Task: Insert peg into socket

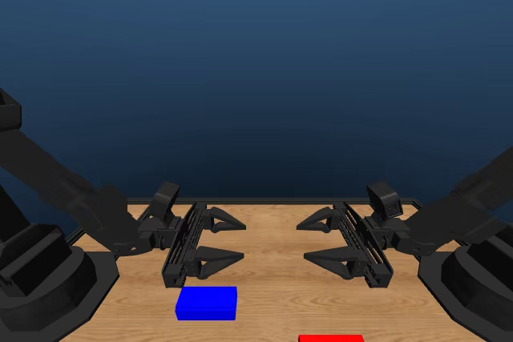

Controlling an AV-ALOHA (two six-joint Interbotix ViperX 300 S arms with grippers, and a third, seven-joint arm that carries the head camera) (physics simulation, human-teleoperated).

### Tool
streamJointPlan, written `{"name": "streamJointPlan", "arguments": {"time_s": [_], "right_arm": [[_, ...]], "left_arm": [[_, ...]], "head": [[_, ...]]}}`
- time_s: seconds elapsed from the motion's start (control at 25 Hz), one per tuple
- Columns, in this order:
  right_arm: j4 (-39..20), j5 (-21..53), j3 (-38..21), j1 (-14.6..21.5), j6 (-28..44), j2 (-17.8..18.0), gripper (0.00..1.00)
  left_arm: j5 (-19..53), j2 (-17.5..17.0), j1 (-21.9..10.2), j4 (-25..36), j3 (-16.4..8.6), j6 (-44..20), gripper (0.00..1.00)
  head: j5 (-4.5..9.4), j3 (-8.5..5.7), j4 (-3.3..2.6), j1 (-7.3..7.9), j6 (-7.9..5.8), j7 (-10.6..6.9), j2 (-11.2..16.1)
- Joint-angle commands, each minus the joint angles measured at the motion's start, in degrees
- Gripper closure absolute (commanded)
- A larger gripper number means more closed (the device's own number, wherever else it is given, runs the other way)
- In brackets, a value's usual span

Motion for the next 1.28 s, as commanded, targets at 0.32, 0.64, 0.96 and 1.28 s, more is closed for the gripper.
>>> {"name": "streamJointPlan", "arguments": {"time_s": [0.32,0.64,0.96,1.28], "right_arm": [[4.62,3.37,-2.97,2.63,5.51,1.2,0.0],[6.23,4.86,-3.23,5.93,6.66,2.26,0.0],[6.25,5.18,-4.46,7.72,7.26,3.93,0.0],[7.85,5.16,-3.43,10.39,6.61,3.48,0.0]], "left_arm": [[-17.15,3.35,-0.27,-5.1,3.54,-7.13,0.0],[5.34,3.18,-3.66,-15.21,5.81,-6.93,0.0],[20.85,-1.34,-6.55,-15.07,5.2,-6.34,0.0],[29.48,4.83,-6.91,-14.68,5.11,-8.18,0.0]], "head": [[12.33,-4.2,-0.15,0.11,-0.79,-0.3,1.49],[12.4,-4.06,-0.04,-0.33,0.12,0.43,3.17],[12.25,-4.86,-0.06,-0.83,0.52,0.7,6.85],[12.45,-5.28,-0.17,-1.46,0.77,0.29,8.62]]}}
